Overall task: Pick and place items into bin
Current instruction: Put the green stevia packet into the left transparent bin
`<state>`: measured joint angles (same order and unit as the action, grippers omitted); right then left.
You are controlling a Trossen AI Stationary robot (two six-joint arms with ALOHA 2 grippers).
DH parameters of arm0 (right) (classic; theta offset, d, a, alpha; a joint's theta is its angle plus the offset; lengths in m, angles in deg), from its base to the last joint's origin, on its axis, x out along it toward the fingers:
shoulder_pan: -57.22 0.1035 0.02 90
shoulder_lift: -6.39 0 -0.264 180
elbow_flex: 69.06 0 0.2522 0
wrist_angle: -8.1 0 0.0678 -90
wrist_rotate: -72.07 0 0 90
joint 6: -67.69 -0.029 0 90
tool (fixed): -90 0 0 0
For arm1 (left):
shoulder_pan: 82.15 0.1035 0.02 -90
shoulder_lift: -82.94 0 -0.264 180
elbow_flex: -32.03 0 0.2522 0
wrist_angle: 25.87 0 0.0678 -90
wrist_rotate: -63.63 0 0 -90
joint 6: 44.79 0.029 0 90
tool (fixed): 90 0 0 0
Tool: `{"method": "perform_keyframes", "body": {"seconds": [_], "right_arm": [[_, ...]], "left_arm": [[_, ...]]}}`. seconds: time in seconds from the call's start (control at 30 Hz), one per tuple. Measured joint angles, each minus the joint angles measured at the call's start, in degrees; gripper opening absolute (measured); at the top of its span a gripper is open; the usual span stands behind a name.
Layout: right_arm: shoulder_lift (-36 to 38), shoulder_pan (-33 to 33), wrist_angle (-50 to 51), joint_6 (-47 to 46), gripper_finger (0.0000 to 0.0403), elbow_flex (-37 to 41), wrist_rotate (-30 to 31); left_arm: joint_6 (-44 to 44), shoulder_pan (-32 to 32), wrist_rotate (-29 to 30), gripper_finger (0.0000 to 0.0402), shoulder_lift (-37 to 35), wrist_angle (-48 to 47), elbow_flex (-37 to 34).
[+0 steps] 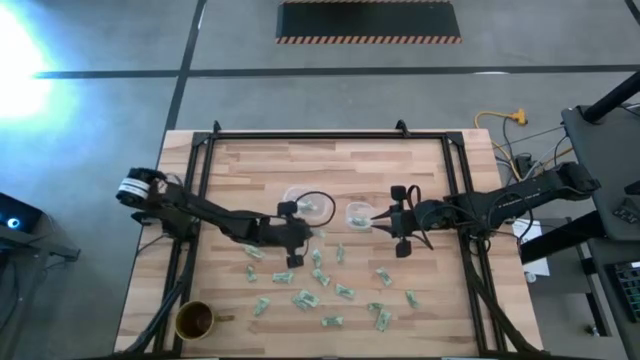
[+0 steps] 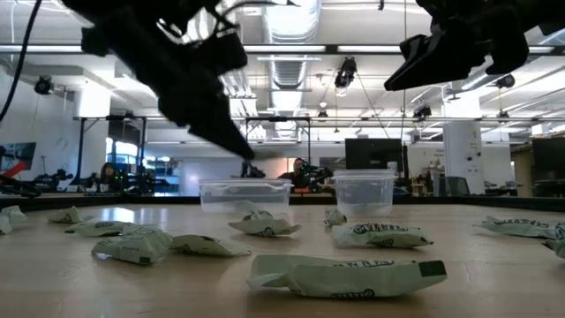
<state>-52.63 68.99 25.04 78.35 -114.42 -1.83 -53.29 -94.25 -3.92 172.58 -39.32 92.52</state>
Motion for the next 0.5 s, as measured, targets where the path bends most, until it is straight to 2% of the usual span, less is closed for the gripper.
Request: {"method": "perform_keyframes", "body": {"seconds": [0.2,0.37,0.5], "right_arm": [[0.0,0.0,1.9,-1.5,0.0068,0.0,0.0],[0.0,0.0,2.4,-1.7,0.0068,0.0,0.0],[0.0,0.0,2.2,-1.4,0.0068,0.0,0.0]], "left_arm": [[3.2,1.7,7.7,0.0001,-6.5,-3.8,-0.4],[4.9,6.0,8.1,0.0001,-8.8,-3.9,-1.2],[5.0,9.3,7.8,0.0001,-7.6,-3.9,-1.3]]}}
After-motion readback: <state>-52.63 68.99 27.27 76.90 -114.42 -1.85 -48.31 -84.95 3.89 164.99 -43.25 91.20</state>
